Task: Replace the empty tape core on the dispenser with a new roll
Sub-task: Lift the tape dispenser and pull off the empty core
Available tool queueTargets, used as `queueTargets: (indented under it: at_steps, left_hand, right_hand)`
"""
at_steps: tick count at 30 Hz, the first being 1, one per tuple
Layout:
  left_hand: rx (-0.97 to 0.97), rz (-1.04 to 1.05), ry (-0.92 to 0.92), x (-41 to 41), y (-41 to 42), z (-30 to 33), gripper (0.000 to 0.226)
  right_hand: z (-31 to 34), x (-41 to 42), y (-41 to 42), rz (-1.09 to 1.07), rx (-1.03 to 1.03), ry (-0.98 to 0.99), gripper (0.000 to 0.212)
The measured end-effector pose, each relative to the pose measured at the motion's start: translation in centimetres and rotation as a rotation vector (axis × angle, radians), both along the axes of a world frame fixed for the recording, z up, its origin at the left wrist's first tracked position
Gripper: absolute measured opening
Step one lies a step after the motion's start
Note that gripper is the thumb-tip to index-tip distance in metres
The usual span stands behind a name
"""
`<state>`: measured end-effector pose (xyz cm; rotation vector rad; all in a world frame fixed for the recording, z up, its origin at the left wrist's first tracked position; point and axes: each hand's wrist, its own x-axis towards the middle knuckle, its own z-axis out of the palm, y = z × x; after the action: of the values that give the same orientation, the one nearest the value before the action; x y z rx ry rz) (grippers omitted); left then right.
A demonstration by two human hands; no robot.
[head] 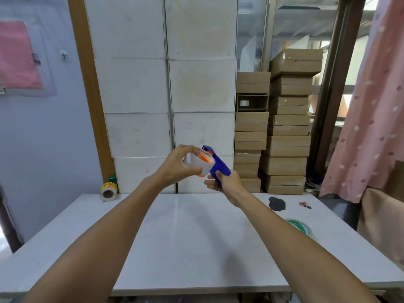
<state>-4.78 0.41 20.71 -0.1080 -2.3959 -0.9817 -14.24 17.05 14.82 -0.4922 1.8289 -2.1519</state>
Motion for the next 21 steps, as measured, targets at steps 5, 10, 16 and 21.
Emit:
queueTargets:
  at_steps: [5, 10, 16, 21]
  left_hand:
    - [0.270, -0.034, 0.082, -0.8, 0.4, 0.7, 0.076]
    - [0.499, -0.035, 0.013, -1.8, 0.7, 0.4, 0.082]
    - [0.571, -0.082, -0.037, -2.1, 1.2, 0.7, 0.059]
    - [0.596, -0.087, -0.009, -2.2, 1.0, 0.8, 0.055]
  right_hand:
    - [0.7, 1.0, -0.6, 0.054, -0.134, -0.060, 0.026]
    - [1.2, 1.6, -1.3, 0.074, -0.224, -0.137, 0.032]
    - [1.0, 2.0, -1.0, 0.157, -0.159, -0.121, 0.031]
    - [1.6, 1.9, -0.5, 0.187, -0.103, -0.122, 0.033]
